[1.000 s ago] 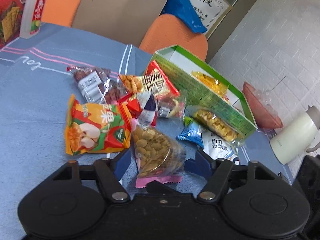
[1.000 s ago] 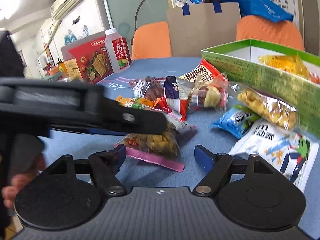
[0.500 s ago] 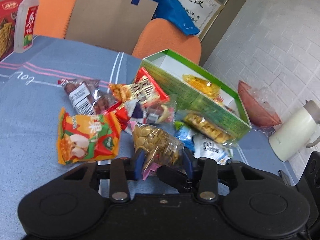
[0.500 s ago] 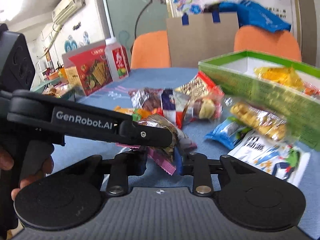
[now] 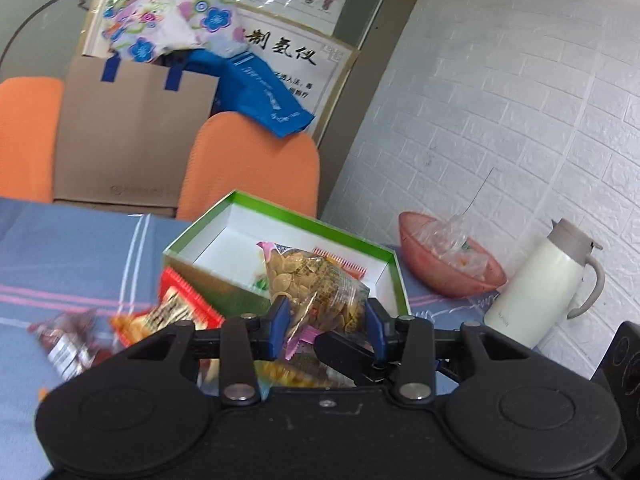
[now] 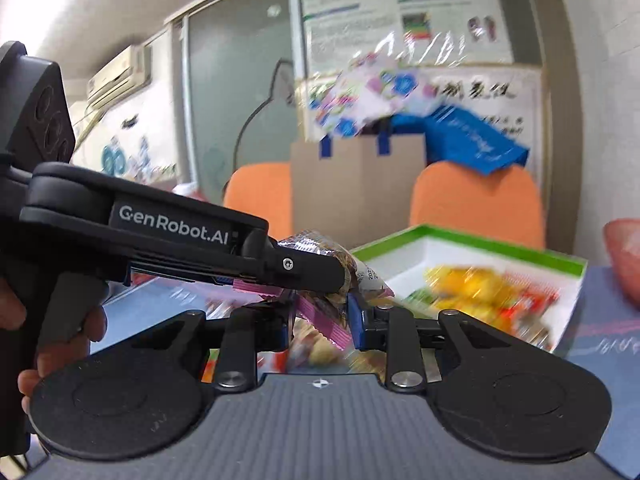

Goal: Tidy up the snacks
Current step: 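Carry the pumpkin-seed bag into the green box and open both grippers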

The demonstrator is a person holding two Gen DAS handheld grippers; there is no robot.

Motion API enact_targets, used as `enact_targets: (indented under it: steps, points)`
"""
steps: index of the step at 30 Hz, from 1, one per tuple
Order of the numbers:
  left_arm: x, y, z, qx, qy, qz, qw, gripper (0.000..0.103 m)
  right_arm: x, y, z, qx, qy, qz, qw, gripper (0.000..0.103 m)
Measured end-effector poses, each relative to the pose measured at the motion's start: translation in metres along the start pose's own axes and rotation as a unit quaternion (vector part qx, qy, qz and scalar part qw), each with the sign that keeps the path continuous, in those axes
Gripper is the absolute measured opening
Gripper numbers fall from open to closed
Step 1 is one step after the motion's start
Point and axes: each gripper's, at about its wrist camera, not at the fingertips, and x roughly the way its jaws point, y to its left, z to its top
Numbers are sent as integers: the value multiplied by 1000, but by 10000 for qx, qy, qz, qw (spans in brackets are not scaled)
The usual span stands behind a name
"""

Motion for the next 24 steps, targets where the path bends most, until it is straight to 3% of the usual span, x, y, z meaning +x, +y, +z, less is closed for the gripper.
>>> enact_targets:
  steps: [9, 16, 17, 18, 19, 20, 21, 24]
  points:
    - [67, 9, 29, 158, 35, -30, 9999, 79, 49, -49, 10, 236, -137, -256, 9993, 48]
    - [100, 32, 35, -34, 131, 152, 9998, 81, 81, -60, 5, 355, 0, -306, 9989, 47]
    - [105, 36, 34, -42, 158, 197, 9997, 86, 86, -60, 3, 370, 43, -313, 9988, 50]
    - [109, 39, 32, -67, 225, 297, 9993, 103, 91, -61, 1, 366, 110, -289, 9989, 61]
    - [112, 43, 30, -127, 316, 493, 9982, 103, 97, -62, -2, 334, 273, -247, 9988, 71]
    - [111, 47, 27, -224, 325, 737, 9965, 103, 102, -62, -5, 327, 483, -300, 9978, 94]
    - [106, 51, 24, -320, 207, 857, 9956, 103, 100, -63, -7, 363, 544, -374, 9972, 96]
    - [86, 61, 20, -603, -16, 737, 9955, 103, 82, -66, -12, 468, 389, -250, 9978, 96]
